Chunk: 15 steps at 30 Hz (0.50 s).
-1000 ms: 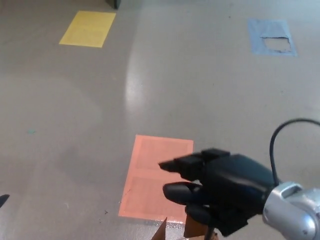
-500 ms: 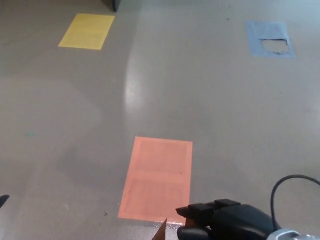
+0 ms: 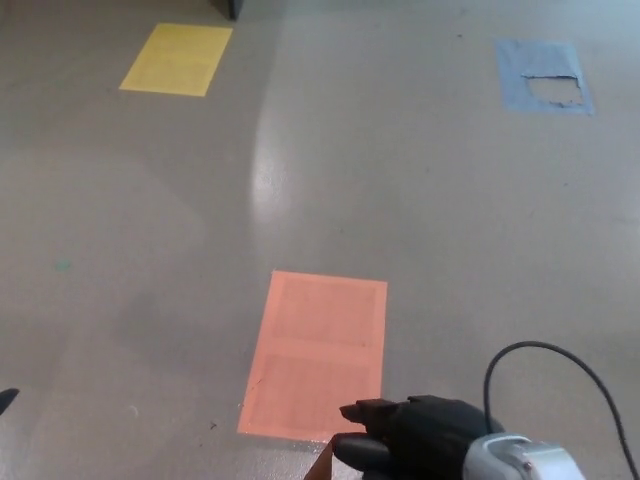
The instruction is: An air pump is kept on top of a storage box on the floor and the robot uses its right hand to press down on the handle of the pump to compress it
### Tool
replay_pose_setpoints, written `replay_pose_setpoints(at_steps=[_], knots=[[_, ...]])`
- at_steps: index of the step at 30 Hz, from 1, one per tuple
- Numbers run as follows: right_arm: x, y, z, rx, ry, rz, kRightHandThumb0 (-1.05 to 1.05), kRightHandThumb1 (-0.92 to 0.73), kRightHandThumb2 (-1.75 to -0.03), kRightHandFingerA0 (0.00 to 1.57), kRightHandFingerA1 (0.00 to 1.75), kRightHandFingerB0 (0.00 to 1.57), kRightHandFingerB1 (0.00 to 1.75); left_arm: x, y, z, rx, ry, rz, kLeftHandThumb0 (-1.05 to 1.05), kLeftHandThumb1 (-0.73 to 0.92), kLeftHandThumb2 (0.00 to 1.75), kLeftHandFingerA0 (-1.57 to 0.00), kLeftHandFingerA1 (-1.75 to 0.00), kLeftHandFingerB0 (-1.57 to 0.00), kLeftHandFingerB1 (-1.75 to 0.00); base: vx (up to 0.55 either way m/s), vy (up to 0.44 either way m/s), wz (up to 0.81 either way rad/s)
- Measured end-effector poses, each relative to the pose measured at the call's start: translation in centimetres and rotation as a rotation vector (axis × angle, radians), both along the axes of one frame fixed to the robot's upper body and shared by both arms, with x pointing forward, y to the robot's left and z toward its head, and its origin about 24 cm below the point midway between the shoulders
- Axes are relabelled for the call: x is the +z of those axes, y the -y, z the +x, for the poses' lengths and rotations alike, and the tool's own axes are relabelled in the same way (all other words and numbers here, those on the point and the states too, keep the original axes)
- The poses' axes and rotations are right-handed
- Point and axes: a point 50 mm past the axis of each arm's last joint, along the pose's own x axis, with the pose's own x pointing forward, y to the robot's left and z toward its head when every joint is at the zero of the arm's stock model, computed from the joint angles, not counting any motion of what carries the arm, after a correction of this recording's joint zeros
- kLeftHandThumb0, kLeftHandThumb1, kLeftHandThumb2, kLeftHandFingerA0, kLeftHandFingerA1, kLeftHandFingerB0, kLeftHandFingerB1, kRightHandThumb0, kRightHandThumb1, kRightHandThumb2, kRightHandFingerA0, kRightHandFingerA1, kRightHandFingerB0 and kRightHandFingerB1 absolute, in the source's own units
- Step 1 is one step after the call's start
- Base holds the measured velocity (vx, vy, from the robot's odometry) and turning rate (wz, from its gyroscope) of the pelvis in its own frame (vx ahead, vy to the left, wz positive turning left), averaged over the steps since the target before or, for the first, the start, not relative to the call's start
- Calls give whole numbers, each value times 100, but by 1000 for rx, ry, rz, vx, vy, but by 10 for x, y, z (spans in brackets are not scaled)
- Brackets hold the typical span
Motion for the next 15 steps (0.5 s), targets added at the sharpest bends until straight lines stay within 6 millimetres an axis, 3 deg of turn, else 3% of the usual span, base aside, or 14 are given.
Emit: replay_pose_setpoints(at_steps=[15], knots=[[-37,1,22,-127,-104,-135,-93,-85,-119,6,18,5,15,-1,2,1,-4,1,-6,-57,78,63,-30,-33,-23,-29,0,0,0]])
